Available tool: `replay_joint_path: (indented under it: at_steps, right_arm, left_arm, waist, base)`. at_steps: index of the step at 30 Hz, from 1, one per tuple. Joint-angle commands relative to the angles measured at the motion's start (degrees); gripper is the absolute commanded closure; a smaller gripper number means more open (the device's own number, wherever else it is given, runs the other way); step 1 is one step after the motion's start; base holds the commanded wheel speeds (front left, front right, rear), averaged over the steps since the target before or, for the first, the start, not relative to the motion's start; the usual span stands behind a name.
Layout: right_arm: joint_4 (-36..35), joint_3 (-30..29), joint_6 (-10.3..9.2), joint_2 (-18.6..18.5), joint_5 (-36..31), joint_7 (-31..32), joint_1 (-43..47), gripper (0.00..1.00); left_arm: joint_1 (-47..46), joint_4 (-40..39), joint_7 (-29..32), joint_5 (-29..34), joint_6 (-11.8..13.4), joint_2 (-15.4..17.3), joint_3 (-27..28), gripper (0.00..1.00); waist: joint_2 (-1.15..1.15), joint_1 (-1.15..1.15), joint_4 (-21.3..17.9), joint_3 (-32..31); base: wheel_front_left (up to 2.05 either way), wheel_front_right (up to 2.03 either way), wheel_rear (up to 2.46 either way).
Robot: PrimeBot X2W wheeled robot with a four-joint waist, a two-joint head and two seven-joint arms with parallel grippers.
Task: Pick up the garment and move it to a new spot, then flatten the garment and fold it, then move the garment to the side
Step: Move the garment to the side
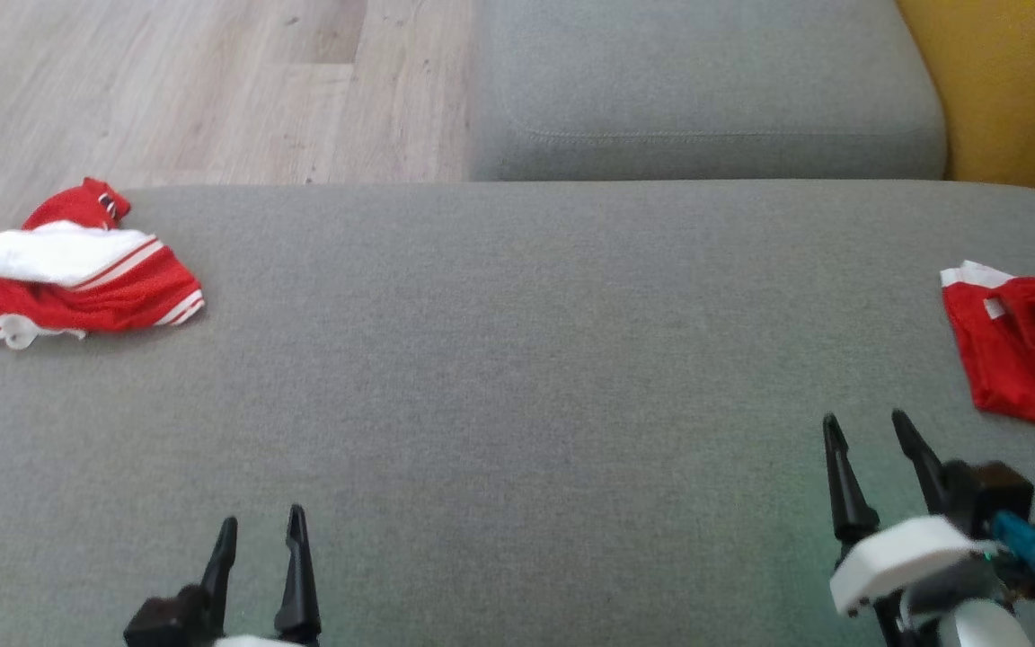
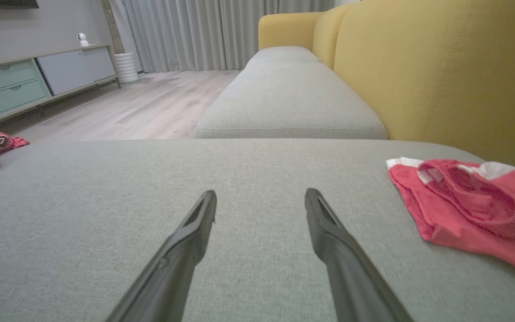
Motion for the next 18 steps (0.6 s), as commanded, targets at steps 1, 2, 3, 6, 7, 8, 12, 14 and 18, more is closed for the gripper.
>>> replay_joint_path:
  at_steps: [1,2,3,6,7,8,12,14,18]
  right_arm:
    - [-3.9,1.8,0.37,-0.3,1.0,0.2,-0.7,0.00]
    - [-4.6,2.0,0.37,-0.3,1.4,0.4,0.0,0.00]
    - [-5.2,2.2,0.37,-0.3,1.8,0.5,0.6,0.00]
    - [-6.2,3.0,0.37,-0.3,3.3,0.7,1.8,0.00]
    - [-6.4,3.1,0.37,-0.3,3.4,0.7,2.1,0.00]
    - [-6.4,3.1,0.37,-0.3,3.4,0.7,2.1,0.00]
    - [-6.8,3.8,0.37,-0.3,4.0,0.7,3.6,0.00]
    - [-6.8,3.8,0.37,-0.3,4.1,0.5,4.2,0.00]
    - [-6.7,4.1,0.37,-0.3,4.6,0.4,4.8,0.00]
  left_arm:
    - [-1.4,-1.2,-0.7,-0.4,-0.1,0.4,1.8,0.00]
    - [-1.1,-1.2,-0.7,-0.5,0.0,0.4,1.8,0.00]
    - [-0.8,-1.1,-0.8,-0.6,0.0,0.3,1.9,0.00]
    - [-0.7,-0.7,-0.9,-0.7,0.0,0.3,1.9,0.00]
    - [-0.8,-0.6,-0.9,-0.6,0.0,0.3,1.8,0.00]
    - [-0.8,-0.6,-0.9,-0.6,0.0,0.3,1.8,0.00]
    - [-1.5,-0.1,-1.0,-0.3,-0.3,0.2,1.3,0.00]
    - [-1.8,-0.1,-1.0,-0.2,-0.3,0.3,1.1,0.00]
    - [-2.1,-0.2,-0.9,0.0,-0.3,0.5,1.0,0.00]
  waist:
    - [0.00,0.00,-0.3,-0.3]
    - [0.00,0.00,-0.4,-0.5]
    - [0.00,0.00,-0.4,-0.6]
    - [0.00,0.00,-0.5,-0.8]
    - [0.00,0.00,-0.4,-0.9]
    - [0.00,0.00,-0.4,-0.9]
    - [0.00,0.00,-0.1,-1.2]
    - [0.00,0.00,0.1,-1.3]
    - [0.00,0.00,0.1,-1.5]
  base:
    - [0.00,0.00,0.00]
    - [0.00,0.00,0.00]
    - [0.00,0.00,0.00]
    - [0.00,0.00,0.00]
    - [0.00,0.00,0.00]
    - [0.00,0.00,0.00]
    - [0.00,0.00,0.00]
    - [0.00,0.00,0.00]
    - [0.00,0.00,0.00]
